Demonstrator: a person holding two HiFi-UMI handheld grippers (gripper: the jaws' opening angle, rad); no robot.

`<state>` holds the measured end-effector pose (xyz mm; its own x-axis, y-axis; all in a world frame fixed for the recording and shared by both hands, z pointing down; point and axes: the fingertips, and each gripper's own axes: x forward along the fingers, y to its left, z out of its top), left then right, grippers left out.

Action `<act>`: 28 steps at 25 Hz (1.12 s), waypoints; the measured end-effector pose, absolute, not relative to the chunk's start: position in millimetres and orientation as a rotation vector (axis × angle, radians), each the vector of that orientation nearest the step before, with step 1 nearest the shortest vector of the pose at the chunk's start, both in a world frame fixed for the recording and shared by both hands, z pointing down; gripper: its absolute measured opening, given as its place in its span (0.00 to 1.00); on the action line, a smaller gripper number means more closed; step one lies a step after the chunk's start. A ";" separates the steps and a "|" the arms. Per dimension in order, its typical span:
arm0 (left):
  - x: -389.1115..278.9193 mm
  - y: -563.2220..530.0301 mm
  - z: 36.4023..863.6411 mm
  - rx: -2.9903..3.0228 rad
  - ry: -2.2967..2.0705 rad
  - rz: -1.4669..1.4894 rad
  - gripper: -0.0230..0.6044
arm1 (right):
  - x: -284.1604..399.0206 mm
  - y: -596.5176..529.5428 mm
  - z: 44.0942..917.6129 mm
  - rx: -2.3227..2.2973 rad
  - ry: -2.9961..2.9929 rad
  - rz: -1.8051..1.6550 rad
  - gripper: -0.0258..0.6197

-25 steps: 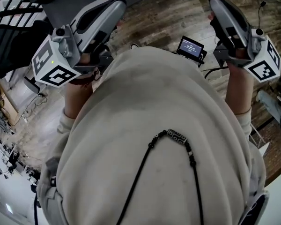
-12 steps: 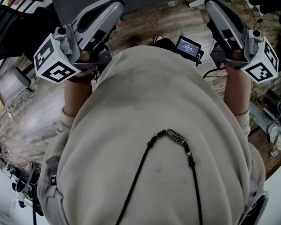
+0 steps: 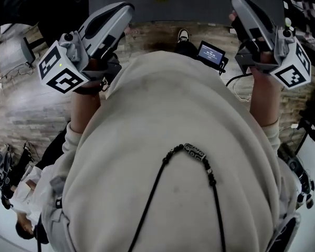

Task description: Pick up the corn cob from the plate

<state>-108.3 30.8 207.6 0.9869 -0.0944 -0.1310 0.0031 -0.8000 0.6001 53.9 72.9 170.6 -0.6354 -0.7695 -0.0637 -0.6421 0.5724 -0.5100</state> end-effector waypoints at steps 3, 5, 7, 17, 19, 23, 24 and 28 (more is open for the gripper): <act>-108.8 33.0 209.2 2.483 -0.134 -0.203 0.04 | 51.0 61.6 170.2 -1.081 2.563 -0.666 0.06; -105.6 32.9 201.2 2.518 -0.154 -0.208 0.04 | 49.3 52.1 167.3 -1.038 2.581 -0.669 0.06; -103.2 36.2 190.3 2.551 -0.159 -0.216 0.04 | 47.1 48.4 163.1 -1.010 2.599 -0.667 0.06; -66.7 23.4 184.9 2.525 -0.325 -0.140 0.04 | 83.5 19.1 172.5 -0.872 2.586 -0.745 0.06; -43.6 6.4 192.2 2.512 -0.383 -0.103 0.04 | 113.9 -0.9 185.8 -0.868 2.560 -0.779 0.06; -16.9 -19.7 195.6 2.498 -0.492 -0.057 0.04 | 153.6 -25.1 202.5 -0.833 2.533 -0.825 0.06; -12.0 -22.4 193.8 2.504 -0.503 -0.053 0.04 | 158.9 -28.1 204.7 -0.827 2.529 -0.830 0.06; 12.5 -24.4 201.4 2.512 -0.476 -0.018 0.04 | 178.9 -34.6 220.8 -0.837 2.484 -0.879 0.06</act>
